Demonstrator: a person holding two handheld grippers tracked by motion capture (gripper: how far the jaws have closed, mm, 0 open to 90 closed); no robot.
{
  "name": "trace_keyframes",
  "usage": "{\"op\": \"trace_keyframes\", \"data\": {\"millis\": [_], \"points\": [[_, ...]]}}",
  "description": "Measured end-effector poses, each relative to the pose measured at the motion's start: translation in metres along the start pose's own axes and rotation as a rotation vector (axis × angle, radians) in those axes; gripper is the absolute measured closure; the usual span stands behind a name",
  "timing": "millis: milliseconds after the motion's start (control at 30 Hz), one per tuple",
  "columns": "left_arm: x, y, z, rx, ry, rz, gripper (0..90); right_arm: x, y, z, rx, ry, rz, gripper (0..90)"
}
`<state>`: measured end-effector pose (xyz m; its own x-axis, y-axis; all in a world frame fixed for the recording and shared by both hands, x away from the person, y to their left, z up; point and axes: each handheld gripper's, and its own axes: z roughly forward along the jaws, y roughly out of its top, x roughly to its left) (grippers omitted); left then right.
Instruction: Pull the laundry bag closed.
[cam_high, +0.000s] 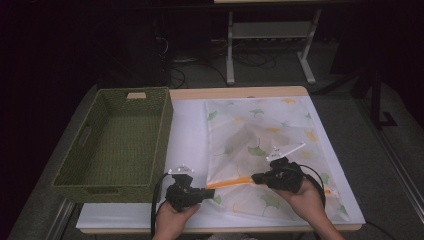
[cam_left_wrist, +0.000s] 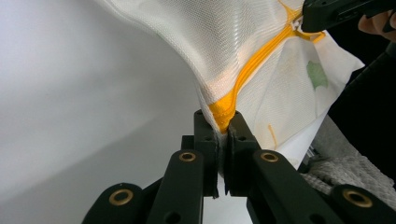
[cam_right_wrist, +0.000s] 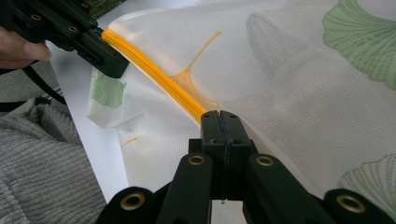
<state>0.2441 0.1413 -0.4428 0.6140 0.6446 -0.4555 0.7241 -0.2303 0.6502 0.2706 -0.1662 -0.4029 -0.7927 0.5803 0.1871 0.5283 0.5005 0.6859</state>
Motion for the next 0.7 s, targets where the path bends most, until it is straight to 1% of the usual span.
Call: {"op": "trace_keyframes", "data": {"millis": [100, 167, 200, 267, 333, 367, 433, 500, 533, 567, 633, 700], "points": [[0.002, -0.001, -0.001, -0.001, -0.007, -0.016, 85.8, -0.001, -0.002, -0.003, -0.005, -0.005, 0.006, 89.8], [0.001, -0.001, -0.001, -0.002, -0.005, -0.011, 85.8, -0.002, -0.003, -0.004, -0.007, -0.006, 0.008, 89.8], [0.001, 0.0, -0.001, -0.001, -0.002, -0.009, 85.8, -0.002, -0.003, -0.004, -0.003, -0.014, 0.008, 89.9], [0.0, 0.0, -0.001, 0.001, 0.002, -0.004, 85.8, -0.002, -0.004, -0.004, -0.004, -0.012, 0.01, 89.9], [0.001, 0.0, -0.002, 0.001, 0.004, -0.006, 85.8, -0.002, -0.004, -0.005, 0.003, -0.027, 0.005, 89.8], [0.001, 0.0, -0.002, 0.002, 0.007, -0.009, 85.8, -0.003, -0.005, -0.005, 0.002, -0.026, 0.004, 89.8], [0.001, -0.001, -0.002, 0.007, 0.007, -0.007, 85.8, -0.004, -0.006, -0.007, 0.003, -0.032, 0.011, 89.9], [0.001, -0.001, -0.001, 0.007, 0.008, -0.004, 85.8, -0.006, -0.007, -0.009, 0.0, -0.026, 0.021, 89.8], [0.001, -0.001, -0.001, 0.007, 0.01, -0.004, 85.8, -0.006, -0.007, -0.009, 0.005, -0.033, 0.019, 89.8], [0.001, -0.001, -0.001, 0.006, 0.008, -0.005, 85.8, -0.006, -0.008, -0.01, 0.007, -0.037, 0.019, 89.9], [0.001, -0.001, -0.002, 0.006, 0.009, -0.002, 85.8, -0.007, -0.008, -0.011, 0.001, -0.029, 0.024, 89.8], [0.002, -0.001, -0.002, 0.002, 0.003, -0.006, 85.8, -0.008, -0.009, -0.011, -0.004, -0.038, 0.025, 89.8]]}}
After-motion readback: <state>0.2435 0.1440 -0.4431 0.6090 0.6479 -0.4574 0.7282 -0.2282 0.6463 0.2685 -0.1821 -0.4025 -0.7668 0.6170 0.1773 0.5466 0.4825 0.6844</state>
